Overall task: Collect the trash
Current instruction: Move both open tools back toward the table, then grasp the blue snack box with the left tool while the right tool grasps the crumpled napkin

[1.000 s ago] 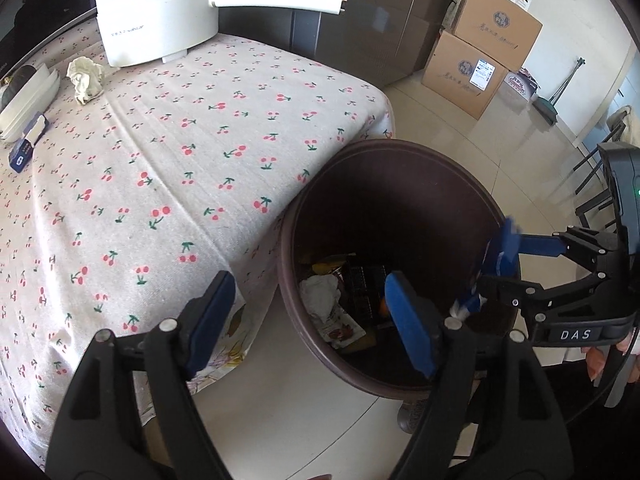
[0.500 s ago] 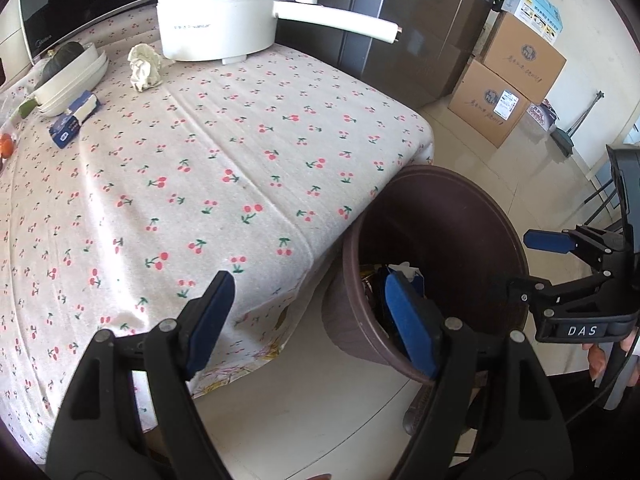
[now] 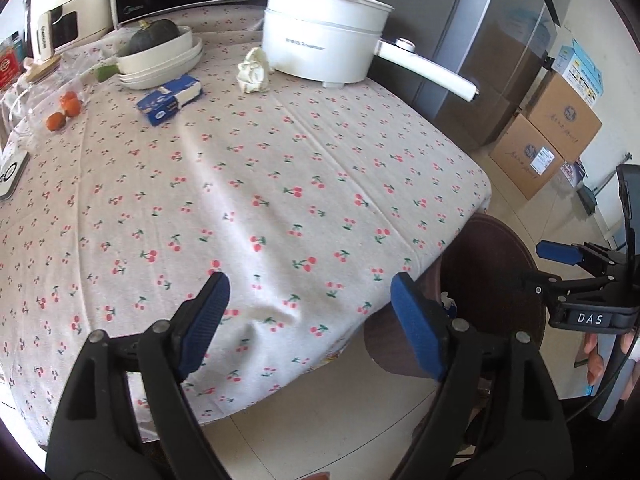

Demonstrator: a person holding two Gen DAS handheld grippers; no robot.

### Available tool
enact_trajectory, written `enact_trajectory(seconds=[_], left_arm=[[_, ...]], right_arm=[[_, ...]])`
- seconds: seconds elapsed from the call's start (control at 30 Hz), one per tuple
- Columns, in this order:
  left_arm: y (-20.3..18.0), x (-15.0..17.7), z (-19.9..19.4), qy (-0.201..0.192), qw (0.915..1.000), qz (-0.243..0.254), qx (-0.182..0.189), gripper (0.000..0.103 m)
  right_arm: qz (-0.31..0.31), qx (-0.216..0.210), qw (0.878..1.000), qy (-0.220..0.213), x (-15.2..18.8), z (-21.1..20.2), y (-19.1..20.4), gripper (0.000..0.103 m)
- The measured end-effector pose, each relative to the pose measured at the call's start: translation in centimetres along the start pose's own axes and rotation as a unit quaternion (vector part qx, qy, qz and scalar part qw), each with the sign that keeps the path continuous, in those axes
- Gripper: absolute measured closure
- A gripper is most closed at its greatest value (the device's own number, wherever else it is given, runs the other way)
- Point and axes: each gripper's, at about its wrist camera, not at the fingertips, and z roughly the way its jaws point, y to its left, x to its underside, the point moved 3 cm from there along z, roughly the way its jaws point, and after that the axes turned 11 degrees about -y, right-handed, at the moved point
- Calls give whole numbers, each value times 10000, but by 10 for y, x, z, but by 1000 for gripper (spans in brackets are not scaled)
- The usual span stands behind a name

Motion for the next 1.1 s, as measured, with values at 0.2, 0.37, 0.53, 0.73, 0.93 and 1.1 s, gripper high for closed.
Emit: enact_trajectory(seconds=[0.2, 0.37, 0.53, 0.73, 0.93, 1.1], left_arm=[[46, -16, -5, -76, 9988, -269, -393, 16], [91, -33, 3, -102, 9952, -454, -862, 12], [127, -54, 22, -117, 9921, -533, -1129, 12], [156, -87, 68, -166, 9924, -314, -1177, 12], [167, -120, 125, -146, 9960, 195, -865, 12], [175, -142, 161, -284, 9968, 528, -531, 12]], right_arm=[[5, -35, 10000, -69, -29, 9, 25, 17], [183, -87, 9996, -200, -56, 23, 44, 17], [391, -303, 9985, -221, -84, 42, 62, 17], [388, -455, 9976, -345, -125, 80, 82, 17], [268, -608, 9965, -505, -163, 133, 105, 17], [33, -762, 9953, -604, -188, 175, 130, 17]])
